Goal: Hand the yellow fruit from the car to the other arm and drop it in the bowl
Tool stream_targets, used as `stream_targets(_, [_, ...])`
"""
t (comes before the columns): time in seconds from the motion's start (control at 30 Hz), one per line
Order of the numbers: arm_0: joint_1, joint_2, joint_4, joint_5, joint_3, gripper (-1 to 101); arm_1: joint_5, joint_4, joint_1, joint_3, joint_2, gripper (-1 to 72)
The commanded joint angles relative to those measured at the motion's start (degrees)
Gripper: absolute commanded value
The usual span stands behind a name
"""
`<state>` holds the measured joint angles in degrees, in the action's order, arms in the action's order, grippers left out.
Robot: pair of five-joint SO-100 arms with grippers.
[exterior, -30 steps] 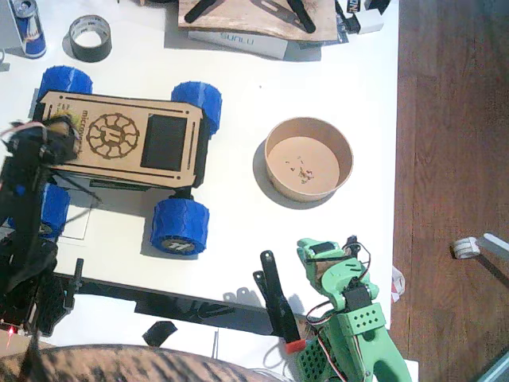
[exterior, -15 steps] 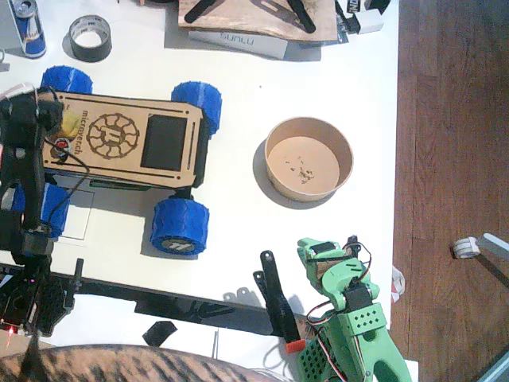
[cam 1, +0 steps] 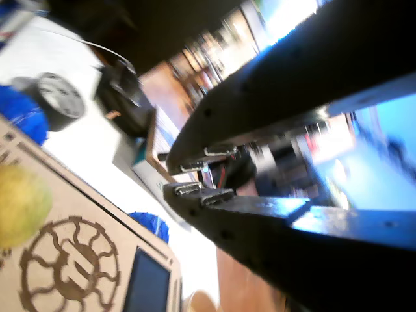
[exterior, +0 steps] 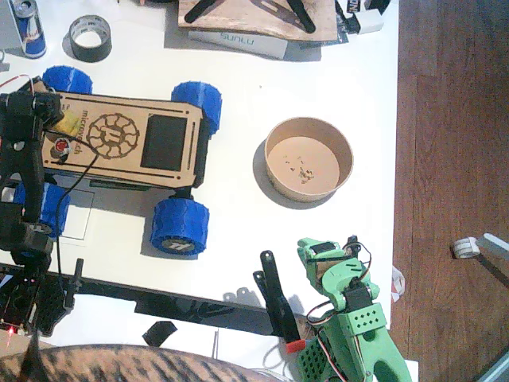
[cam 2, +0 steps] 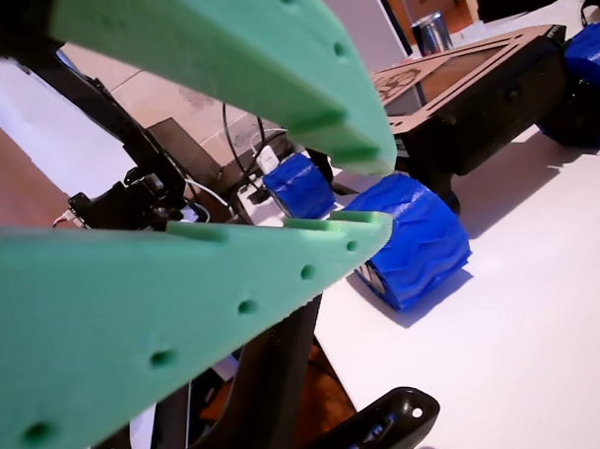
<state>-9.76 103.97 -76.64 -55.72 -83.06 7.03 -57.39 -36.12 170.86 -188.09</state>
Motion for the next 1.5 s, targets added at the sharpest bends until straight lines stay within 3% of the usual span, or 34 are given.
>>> stream_targets(0.0, [0.4, 5.1, -1.0, -7.0, 3.1, 2, -0.4, -0.4, 0.0, -2.5, -0.4, 0.0])
stream_targets(0.17, [5.5, 6.7, -3.2, -17.7, 2.3, 2, -0.3, -0.4, 0.0, -2.5, -0.4, 0.0])
stream_targets(0.37, [10.6, 6.2, -5.2, -22.1, 2.2, 2, -0.2, -0.4, 0.0, -2.4, -0.4, 0.0])
stream_targets(0.6, [9.8, 3.8, -3.3, -22.4, 2.3, 1, -0.3, -0.4, 0.0, -2.3, -0.4, 0.0])
stream_targets(0.93, [7.8, -7.5, 6.6, -22.3, 3.0, 4, -0.4, -0.4, 0.0, -2.3, -0.4, 0.0])
stream_targets(1.47, [-3.3, -13.9, 8.3, -21.6, 3.0, 13, -0.4, -0.5, 0.0, -2.2, -0.4, 0.0])
